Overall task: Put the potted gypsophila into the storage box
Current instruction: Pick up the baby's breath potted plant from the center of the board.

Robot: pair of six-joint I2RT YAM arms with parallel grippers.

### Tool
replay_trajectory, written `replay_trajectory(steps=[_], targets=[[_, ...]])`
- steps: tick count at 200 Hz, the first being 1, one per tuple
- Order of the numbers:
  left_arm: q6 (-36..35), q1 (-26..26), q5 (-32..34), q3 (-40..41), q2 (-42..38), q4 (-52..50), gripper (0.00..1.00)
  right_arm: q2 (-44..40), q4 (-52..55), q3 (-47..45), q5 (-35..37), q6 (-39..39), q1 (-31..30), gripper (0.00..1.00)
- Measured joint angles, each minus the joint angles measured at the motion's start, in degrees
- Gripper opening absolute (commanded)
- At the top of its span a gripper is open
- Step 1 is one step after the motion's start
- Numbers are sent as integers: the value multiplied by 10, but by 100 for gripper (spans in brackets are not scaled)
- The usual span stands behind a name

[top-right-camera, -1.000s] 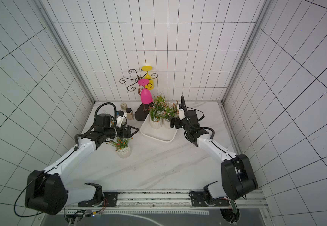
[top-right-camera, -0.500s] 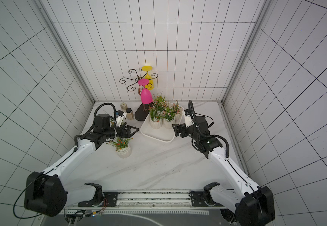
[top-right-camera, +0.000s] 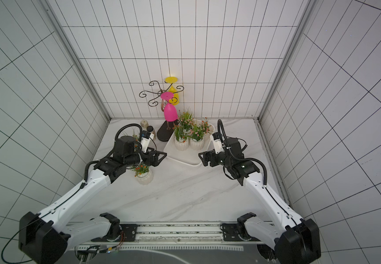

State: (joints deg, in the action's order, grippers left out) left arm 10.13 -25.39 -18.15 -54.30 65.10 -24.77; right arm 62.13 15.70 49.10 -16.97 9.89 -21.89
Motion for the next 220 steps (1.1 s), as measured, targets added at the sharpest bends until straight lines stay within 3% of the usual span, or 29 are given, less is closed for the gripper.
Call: replay_trajectory(steps=[38, 78, 138, 169, 220], targets=[[20, -10, 70, -41, -38, -82, 97, 3, 26, 0, -23, 5, 0, 95], [53, -13, 124, -104, -50, -232, 97, 3, 35, 0, -42, 6, 0, 97], [70, -13, 161, -156, -44, -442, 97, -7, 36, 0, -85, 7, 0, 99], [70, -13, 172, -155, -45, -487, 97, -15, 36, 0, -94, 6, 0, 99], [70, -13, 183, -98, -45, -479, 97, -15, 33, 0, -98, 6, 0, 99]])
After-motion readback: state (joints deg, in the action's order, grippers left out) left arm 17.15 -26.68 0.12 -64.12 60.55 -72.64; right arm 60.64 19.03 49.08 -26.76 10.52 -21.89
